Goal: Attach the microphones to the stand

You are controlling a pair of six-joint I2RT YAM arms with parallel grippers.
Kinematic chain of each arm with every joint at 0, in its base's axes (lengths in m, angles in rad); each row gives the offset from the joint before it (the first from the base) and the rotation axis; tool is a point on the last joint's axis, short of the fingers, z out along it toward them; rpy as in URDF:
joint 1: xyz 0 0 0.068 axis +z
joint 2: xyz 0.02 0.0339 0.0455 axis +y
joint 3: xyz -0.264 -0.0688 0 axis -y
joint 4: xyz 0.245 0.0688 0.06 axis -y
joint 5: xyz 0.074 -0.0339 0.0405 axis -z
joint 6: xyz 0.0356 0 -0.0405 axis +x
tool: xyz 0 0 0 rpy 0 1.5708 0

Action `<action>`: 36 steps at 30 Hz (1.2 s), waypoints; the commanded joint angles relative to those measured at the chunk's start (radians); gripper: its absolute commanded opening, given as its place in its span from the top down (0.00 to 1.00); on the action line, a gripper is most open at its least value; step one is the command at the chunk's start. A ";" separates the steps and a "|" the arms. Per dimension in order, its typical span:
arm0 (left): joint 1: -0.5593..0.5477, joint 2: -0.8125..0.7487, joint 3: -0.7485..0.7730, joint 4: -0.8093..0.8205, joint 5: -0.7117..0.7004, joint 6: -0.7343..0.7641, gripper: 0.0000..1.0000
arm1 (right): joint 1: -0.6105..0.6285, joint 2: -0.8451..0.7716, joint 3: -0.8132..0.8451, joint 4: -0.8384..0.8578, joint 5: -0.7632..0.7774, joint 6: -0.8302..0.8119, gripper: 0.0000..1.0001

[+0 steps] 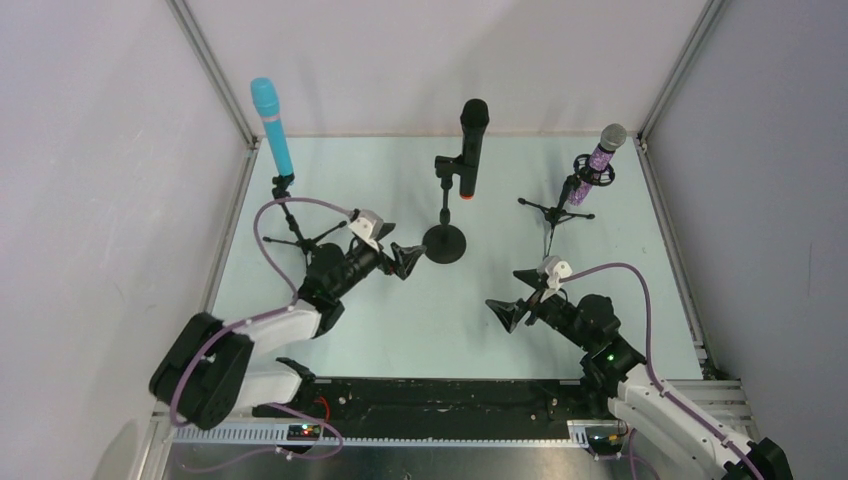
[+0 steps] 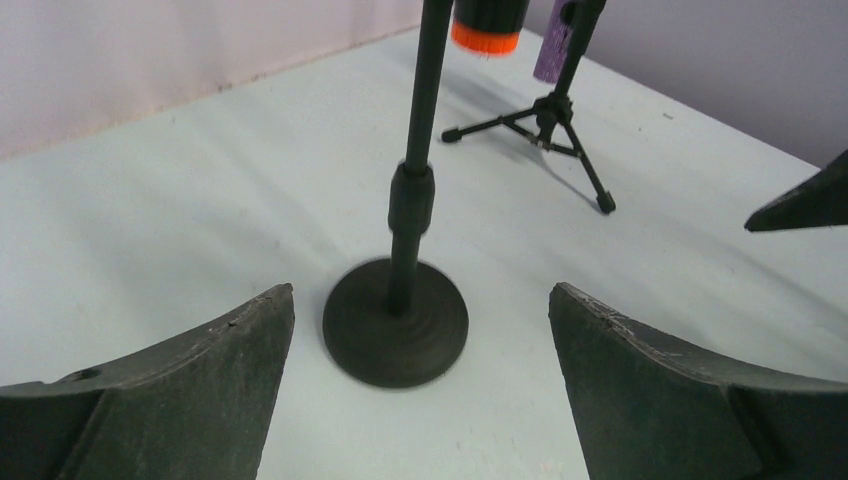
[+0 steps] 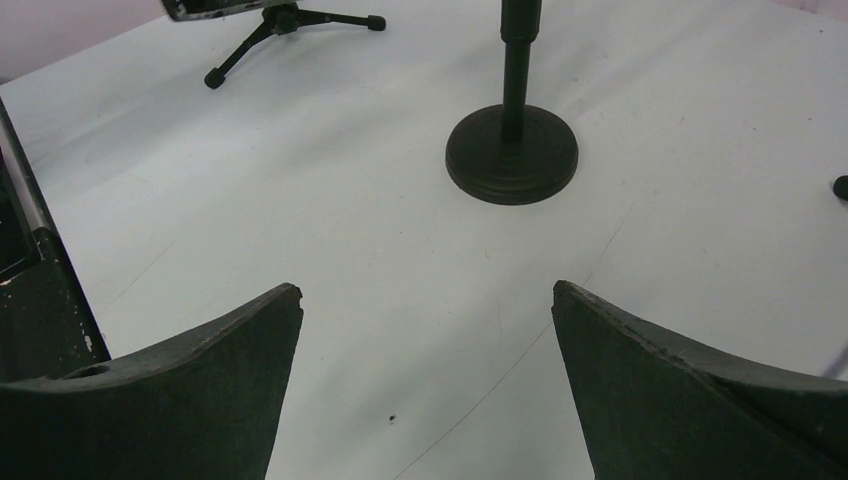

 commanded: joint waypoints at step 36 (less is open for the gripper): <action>0.255 -0.538 -0.350 -0.167 -0.693 0.273 0.00 | -0.198 0.106 -0.081 0.290 0.484 -0.151 0.00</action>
